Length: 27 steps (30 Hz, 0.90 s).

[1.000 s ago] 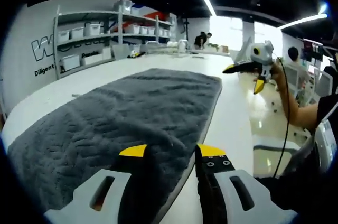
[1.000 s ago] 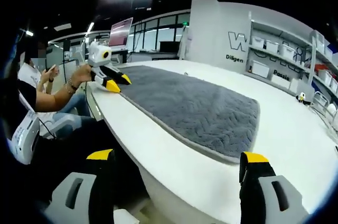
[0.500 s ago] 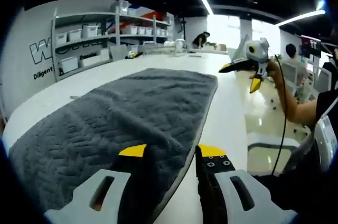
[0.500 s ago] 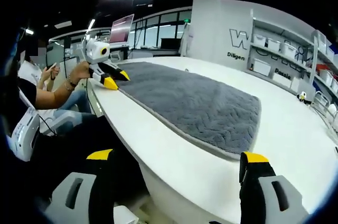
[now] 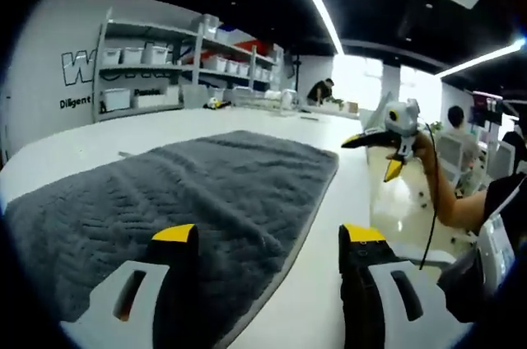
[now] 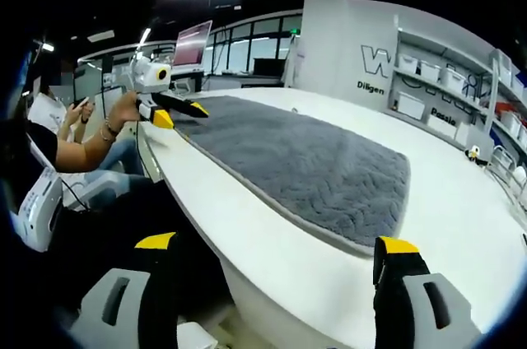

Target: Open the folded towel by lifting each exposed corner and separating the folded layers until the towel lies flat within the target outline without major curled edges

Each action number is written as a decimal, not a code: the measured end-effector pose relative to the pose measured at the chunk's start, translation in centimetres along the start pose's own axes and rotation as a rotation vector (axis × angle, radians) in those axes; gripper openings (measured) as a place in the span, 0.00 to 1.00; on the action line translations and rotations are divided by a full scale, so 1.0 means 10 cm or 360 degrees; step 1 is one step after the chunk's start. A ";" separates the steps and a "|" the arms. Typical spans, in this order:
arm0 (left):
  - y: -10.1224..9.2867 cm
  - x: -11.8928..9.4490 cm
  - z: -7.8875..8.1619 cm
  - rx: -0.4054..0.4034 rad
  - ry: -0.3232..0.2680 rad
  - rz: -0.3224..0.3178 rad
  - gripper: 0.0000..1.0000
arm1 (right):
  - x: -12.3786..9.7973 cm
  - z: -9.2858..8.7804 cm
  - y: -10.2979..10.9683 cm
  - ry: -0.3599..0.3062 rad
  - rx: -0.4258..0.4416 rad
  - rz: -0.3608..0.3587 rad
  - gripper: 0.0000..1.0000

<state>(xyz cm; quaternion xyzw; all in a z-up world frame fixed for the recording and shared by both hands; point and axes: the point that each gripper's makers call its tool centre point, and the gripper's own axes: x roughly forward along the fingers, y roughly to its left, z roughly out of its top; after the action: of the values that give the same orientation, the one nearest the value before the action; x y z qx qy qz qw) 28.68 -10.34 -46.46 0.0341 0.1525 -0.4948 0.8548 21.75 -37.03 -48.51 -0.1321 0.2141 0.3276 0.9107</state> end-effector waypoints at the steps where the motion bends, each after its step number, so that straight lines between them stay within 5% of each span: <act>1: 0.01 -0.03 0.01 -0.0002 -0.0008 0.0014 0.74 | 0.00 0.00 0.00 0.0000 0.0000 0.0000 0.99; 12: 0.44 -0.69 0.06 -0.0101 -0.0150 0.0255 0.95 | 0.04 0.14 0.06 -0.0018 -0.0028 0.0024 0.99; 14: 0.58 -0.87 0.00 -0.0105 -0.0132 0.0364 0.97 | 0.02 0.18 0.05 -0.0025 -0.0038 0.0020 0.99; 27: 0.99 -1.83 -0.35 -0.0176 -0.0109 0.0664 0.99 | 0.03 0.25 0.09 -0.0013 -0.0079 0.0017 0.99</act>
<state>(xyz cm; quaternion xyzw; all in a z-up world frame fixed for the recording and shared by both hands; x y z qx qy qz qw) 27.89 10.67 -45.31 0.0010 0.1401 -0.2988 0.9440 22.12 -35.25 -46.58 -0.1522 0.2030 0.3384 0.9062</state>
